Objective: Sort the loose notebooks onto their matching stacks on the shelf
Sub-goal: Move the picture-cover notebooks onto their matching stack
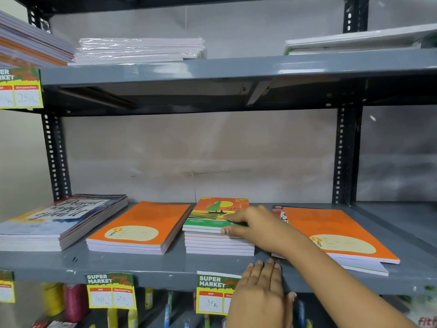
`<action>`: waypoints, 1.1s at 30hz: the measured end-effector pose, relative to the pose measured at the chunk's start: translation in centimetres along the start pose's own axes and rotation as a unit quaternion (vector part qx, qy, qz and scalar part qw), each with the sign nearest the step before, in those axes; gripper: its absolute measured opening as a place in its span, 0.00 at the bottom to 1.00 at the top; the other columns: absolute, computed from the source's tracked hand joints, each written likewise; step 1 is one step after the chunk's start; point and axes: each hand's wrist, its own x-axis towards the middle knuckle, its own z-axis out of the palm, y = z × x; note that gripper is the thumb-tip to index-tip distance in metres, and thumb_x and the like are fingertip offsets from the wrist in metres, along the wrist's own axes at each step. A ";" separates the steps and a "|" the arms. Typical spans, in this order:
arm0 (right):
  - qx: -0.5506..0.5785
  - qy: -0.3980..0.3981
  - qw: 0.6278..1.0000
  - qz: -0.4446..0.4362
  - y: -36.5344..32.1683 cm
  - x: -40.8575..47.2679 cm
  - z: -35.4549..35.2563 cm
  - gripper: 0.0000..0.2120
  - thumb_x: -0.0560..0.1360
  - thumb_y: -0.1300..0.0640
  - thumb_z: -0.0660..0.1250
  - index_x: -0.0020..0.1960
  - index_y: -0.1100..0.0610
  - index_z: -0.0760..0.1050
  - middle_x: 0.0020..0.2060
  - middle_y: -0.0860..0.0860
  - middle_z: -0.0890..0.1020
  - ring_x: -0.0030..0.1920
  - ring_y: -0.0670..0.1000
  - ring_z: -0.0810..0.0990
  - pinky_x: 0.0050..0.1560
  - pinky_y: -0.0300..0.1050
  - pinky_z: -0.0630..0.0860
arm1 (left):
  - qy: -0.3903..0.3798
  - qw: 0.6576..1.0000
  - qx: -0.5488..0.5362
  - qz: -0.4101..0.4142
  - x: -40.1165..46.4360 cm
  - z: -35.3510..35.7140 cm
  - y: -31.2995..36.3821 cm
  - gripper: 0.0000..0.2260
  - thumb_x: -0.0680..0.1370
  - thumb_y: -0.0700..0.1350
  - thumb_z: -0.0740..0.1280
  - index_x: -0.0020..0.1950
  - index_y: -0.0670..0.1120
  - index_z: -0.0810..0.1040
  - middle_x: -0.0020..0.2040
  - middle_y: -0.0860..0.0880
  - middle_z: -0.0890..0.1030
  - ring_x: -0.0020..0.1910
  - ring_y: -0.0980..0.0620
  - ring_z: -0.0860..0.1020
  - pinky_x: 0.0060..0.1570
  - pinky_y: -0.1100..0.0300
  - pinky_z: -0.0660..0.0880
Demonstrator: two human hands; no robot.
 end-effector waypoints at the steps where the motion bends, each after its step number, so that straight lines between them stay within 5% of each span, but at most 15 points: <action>1: 0.049 0.007 0.999 0.002 0.4 -0.5 -0.3 0.26 0.75 0.37 0.64 0.68 0.47 0.73 0.65 0.47 0.79 0.63 0.46 0.77 0.59 0.41 0.74 | 0.007 1.000 0.000 0.000 0.0 0.1 0.0 0.25 0.50 0.66 0.77 0.40 0.51 0.88 0.41 0.55 0.87 0.40 0.57 0.86 0.40 0.66 0.81; 5: 0.082 0.078 0.994 0.015 2.7 -2.5 -1.8 0.28 0.71 0.35 0.67 0.69 0.43 0.72 0.67 0.42 0.76 0.68 0.41 0.71 0.64 0.39 0.69 | 0.042 0.999 0.019 -0.005 0.0 0.5 0.2 0.25 0.50 0.62 0.79 0.39 0.47 0.88 0.41 0.53 0.88 0.39 0.54 0.86 0.38 0.61 0.82; 10: -0.010 0.044 0.997 -0.059 1.4 -2.5 -0.3 0.24 0.75 0.46 0.69 0.70 0.48 0.72 0.70 0.45 0.74 0.71 0.43 0.69 0.71 0.41 0.65 | 0.057 0.998 0.033 -0.004 -0.1 0.7 0.9 0.24 0.51 0.59 0.80 0.39 0.44 0.88 0.40 0.49 0.88 0.38 0.51 0.86 0.37 0.57 0.83; 17: -0.005 0.078 0.996 -0.048 0.7 -2.7 0.5 0.17 0.78 0.52 0.67 0.66 0.51 0.77 0.65 0.46 0.79 0.65 0.45 0.76 0.67 0.45 0.73 | 0.039 0.999 0.000 0.009 -0.4 0.1 0.8 0.22 0.53 0.59 0.79 0.41 0.47 0.88 0.42 0.51 0.88 0.41 0.53 0.86 0.41 0.59 0.83; 20: 0.089 0.068 0.993 -0.033 0.8 -3.6 -0.3 0.17 0.77 0.46 0.66 0.66 0.45 0.76 0.62 0.39 0.80 0.64 0.38 0.76 0.65 0.37 0.73 | 0.017 0.999 -0.031 -0.001 -0.4 -0.6 1.1 0.22 0.56 0.59 0.78 0.43 0.48 0.88 0.44 0.52 0.88 0.42 0.53 0.86 0.42 0.60 0.83; 22: 0.159 0.115 0.981 -0.009 1.9 -5.1 -1.7 0.15 0.76 0.43 0.66 0.62 0.37 0.75 0.54 0.27 0.80 0.60 0.30 0.75 0.59 0.26 0.71 | 0.004 0.998 -0.067 -0.007 -0.2 -1.5 0.9 0.16 0.61 0.59 0.75 0.42 0.50 0.88 0.42 0.54 0.87 0.39 0.55 0.86 0.40 0.64 0.81; 24: 0.152 0.218 0.962 0.059 4.8 -7.1 -3.6 0.09 0.75 0.43 0.66 0.55 0.37 0.79 0.47 0.32 0.85 0.50 0.33 0.81 0.50 0.32 0.77 | -0.019 0.988 -0.153 -0.015 0.2 -2.2 0.7 0.12 0.71 0.58 0.68 0.36 0.52 0.83 0.33 0.56 0.83 0.32 0.60 0.80 0.35 0.70 0.76; 27: 0.003 0.244 0.925 0.293 11.1 -10.8 -7.1 0.12 0.75 0.45 0.66 0.46 0.50 0.85 0.37 0.48 0.87 0.39 0.52 0.82 0.36 0.44 0.74 | -0.010 0.930 -0.352 -0.107 2.1 -3.0 1.5 0.19 0.77 0.59 0.60 0.34 0.47 0.77 0.29 0.54 0.78 0.29 0.61 0.75 0.30 0.75 0.67; 29: -0.046 0.168 0.878 0.445 14.9 -12.8 -8.7 0.19 0.74 0.44 0.66 0.39 0.60 0.80 0.32 0.53 0.83 0.36 0.55 0.79 0.32 0.44 0.69 | -0.041 0.851 -0.481 -0.207 4.7 -2.6 2.7 0.15 0.75 0.56 0.63 0.38 0.47 0.79 0.33 0.52 0.82 0.35 0.58 0.79 0.37 0.67 0.75; 33: 0.058 0.141 0.854 0.498 18.1 -13.5 -9.7 0.24 0.68 0.41 0.74 0.38 0.61 0.71 0.30 0.55 0.78 0.32 0.54 0.77 0.29 0.42 0.67 | -0.193 0.653 -0.619 -0.391 11.2 -0.8 4.0 0.03 0.75 0.45 0.67 0.42 0.48 0.76 0.41 0.51 0.83 0.46 0.51 0.81 0.53 0.56 0.76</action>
